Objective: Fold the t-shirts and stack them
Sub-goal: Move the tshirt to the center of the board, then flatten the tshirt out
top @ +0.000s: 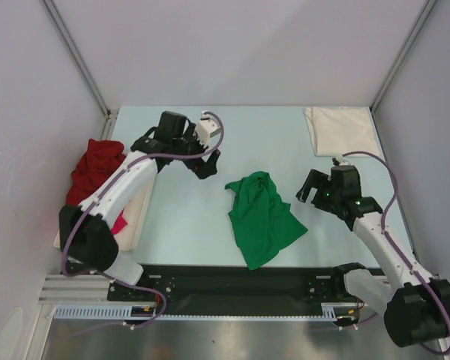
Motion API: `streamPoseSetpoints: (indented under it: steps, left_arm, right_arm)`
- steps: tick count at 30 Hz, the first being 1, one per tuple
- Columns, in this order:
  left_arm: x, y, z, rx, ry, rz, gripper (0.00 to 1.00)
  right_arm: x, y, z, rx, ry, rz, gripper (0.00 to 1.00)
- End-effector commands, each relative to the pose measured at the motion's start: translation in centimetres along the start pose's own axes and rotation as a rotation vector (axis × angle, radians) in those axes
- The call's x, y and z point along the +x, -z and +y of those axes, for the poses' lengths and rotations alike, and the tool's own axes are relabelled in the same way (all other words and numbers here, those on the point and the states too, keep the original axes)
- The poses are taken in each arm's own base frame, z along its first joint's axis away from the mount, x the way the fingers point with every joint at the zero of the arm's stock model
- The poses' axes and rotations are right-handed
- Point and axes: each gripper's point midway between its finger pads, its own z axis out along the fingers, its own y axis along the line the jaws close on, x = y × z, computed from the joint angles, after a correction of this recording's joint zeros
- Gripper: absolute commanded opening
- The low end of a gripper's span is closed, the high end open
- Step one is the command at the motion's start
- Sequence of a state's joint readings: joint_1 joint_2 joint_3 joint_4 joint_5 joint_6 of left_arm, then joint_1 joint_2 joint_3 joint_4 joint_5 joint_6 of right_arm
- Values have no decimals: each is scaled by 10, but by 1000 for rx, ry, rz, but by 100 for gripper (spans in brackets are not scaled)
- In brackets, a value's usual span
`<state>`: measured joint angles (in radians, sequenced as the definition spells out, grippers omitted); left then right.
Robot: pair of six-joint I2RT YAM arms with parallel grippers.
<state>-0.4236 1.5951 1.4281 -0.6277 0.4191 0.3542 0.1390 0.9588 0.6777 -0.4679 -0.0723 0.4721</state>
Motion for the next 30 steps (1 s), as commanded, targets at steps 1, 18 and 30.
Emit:
streamPoseSetpoints:
  steps: [1,18,30]
  left_arm:
    - [43,19,-16,-33,-66,58,100]
    - [107,15,-40,19,-27,147,100]
    - [81,-55,-67,155,-99,194,100]
  right_arm:
    - [17,-7,3,75,26,53,100]
    - [118,-48,-14,156,37,397,48]
    - [174,-8,63,-136,32,529,0]
